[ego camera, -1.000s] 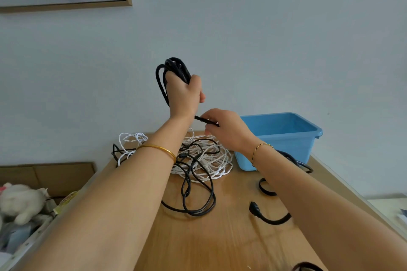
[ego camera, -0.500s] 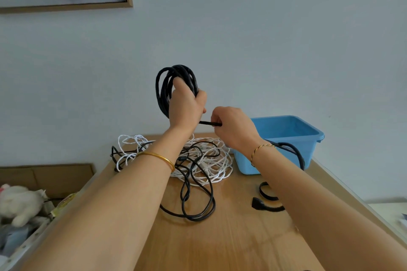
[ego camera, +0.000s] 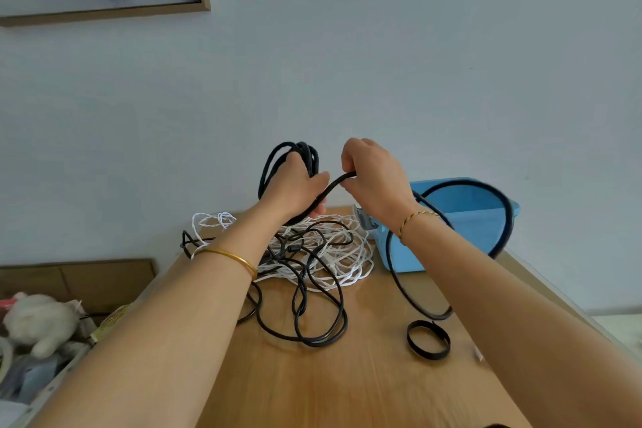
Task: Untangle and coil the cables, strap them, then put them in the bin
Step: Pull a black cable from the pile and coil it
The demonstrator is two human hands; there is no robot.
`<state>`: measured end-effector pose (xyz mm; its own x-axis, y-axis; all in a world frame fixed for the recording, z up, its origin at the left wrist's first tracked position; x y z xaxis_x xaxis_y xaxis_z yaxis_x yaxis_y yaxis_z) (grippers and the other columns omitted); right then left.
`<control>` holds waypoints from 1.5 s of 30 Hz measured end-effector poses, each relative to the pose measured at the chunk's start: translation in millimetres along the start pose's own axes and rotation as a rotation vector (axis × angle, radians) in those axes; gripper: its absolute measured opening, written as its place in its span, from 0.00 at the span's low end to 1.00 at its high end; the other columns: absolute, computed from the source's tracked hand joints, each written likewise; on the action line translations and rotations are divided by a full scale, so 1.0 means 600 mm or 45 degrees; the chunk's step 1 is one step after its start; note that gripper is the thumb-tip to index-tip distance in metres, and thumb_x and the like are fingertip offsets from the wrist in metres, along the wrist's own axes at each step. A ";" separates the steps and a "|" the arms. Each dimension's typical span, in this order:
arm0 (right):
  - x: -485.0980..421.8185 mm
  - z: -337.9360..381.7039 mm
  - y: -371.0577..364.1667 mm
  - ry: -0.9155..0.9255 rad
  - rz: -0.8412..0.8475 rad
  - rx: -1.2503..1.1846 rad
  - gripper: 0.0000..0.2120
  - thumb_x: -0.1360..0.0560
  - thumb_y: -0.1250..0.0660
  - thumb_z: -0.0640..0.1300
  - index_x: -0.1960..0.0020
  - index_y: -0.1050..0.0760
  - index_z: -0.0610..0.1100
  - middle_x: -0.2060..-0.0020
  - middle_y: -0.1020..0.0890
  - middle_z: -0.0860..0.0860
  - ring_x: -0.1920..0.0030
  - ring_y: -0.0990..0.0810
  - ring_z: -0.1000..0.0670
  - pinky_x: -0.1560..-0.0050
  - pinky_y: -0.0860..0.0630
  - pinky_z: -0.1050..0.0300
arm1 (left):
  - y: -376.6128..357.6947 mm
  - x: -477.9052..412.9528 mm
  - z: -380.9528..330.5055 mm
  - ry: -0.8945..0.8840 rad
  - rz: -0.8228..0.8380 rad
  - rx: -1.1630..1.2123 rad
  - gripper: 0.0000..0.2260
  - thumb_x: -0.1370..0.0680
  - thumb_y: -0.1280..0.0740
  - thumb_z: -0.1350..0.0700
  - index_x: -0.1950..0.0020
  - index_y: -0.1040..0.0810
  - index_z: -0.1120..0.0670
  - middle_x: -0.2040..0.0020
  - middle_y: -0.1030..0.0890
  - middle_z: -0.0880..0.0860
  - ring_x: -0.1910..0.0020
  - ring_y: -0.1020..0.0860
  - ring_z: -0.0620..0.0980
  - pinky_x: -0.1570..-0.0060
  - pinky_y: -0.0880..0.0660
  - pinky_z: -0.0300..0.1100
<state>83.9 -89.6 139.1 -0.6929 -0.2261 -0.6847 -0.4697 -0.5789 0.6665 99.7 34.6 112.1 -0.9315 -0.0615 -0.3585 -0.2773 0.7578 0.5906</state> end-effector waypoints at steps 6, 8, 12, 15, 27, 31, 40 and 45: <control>-0.020 -0.014 0.000 -0.060 -0.016 -0.140 0.09 0.31 0.35 0.33 0.59 0.32 0.46 0.62 0.26 0.51 0.60 0.27 0.47 0.62 0.30 0.54 | -0.023 0.012 -0.013 -0.127 0.232 0.129 0.22 0.19 0.41 0.48 0.65 0.24 0.62 0.75 0.22 0.53 0.76 0.24 0.53 0.72 0.25 0.40; -0.026 -0.017 0.003 -0.076 -0.001 -0.183 0.09 0.32 0.35 0.32 0.59 0.30 0.45 0.61 0.24 0.49 0.58 0.25 0.46 0.58 0.25 0.51 | -0.027 0.015 -0.018 -0.169 0.289 0.123 0.21 0.20 0.38 0.48 0.66 0.25 0.61 0.75 0.23 0.54 0.76 0.25 0.52 0.71 0.26 0.40; -0.033 -0.013 0.007 -0.045 0.020 -0.232 0.08 0.32 0.30 0.34 0.59 0.27 0.44 0.61 0.22 0.49 0.58 0.24 0.47 0.54 0.23 0.48 | -0.020 0.013 -0.022 -0.146 0.276 0.033 0.14 0.24 0.30 0.54 0.67 0.26 0.60 0.78 0.25 0.50 0.79 0.28 0.49 0.72 0.26 0.40; -0.043 -0.014 0.017 -0.021 -0.017 -0.219 0.06 0.31 0.29 0.37 0.57 0.25 0.42 0.60 0.21 0.49 0.57 0.23 0.47 0.53 0.23 0.48 | -0.005 0.009 -0.014 -0.088 0.229 0.032 0.14 0.24 0.33 0.59 0.69 0.28 0.59 0.80 0.27 0.49 0.81 0.30 0.48 0.73 0.29 0.40; -0.061 0.026 -0.012 0.149 0.024 -0.272 0.06 0.26 0.32 0.41 0.51 0.17 0.44 0.57 0.20 0.48 0.54 0.23 0.48 0.50 0.27 0.51 | 0.038 0.016 0.022 0.196 0.284 0.061 0.10 0.25 0.35 0.56 0.64 0.30 0.59 0.75 0.29 0.53 0.80 0.34 0.50 0.76 0.33 0.36; -0.065 0.032 -0.024 0.210 0.068 -0.346 0.10 0.23 0.35 0.40 0.45 0.19 0.43 0.52 0.19 0.48 0.51 0.24 0.51 0.49 0.30 0.62 | 0.036 0.027 0.021 0.273 0.430 0.313 0.12 0.24 0.37 0.58 0.68 0.33 0.54 0.78 0.33 0.49 0.81 0.38 0.45 0.78 0.37 0.34; -0.060 -0.004 -0.050 0.027 0.091 -0.533 0.13 0.19 0.44 0.40 0.41 0.24 0.46 0.64 0.22 0.53 0.66 0.24 0.54 0.61 0.30 0.65 | 0.038 0.054 -0.001 0.311 0.816 0.969 0.06 0.27 0.40 0.54 0.62 0.32 0.55 0.80 0.36 0.45 0.85 0.40 0.39 0.85 0.41 0.31; -0.051 0.009 -0.051 -0.004 0.007 -0.629 0.11 0.19 0.45 0.40 0.45 0.25 0.43 0.63 0.22 0.47 0.66 0.26 0.49 0.63 0.29 0.62 | 0.043 0.054 -0.028 0.219 1.001 1.425 0.06 0.30 0.34 0.55 0.61 0.27 0.56 0.80 0.32 0.45 0.86 0.35 0.40 0.85 0.36 0.32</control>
<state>116.3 -60.7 141.0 -0.6969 -0.2282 -0.6799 -0.1507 -0.8802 0.4499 58.4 41.4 128.0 -0.7935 0.6053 -0.0629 0.5895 0.7389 -0.3264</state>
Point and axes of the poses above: each hand's wrist, its own x-axis away from the middle knuckle, its own y-axis out of the back of the hand, z = x × y, the point moved 8 cm from there along -x, towards the middle knuckle
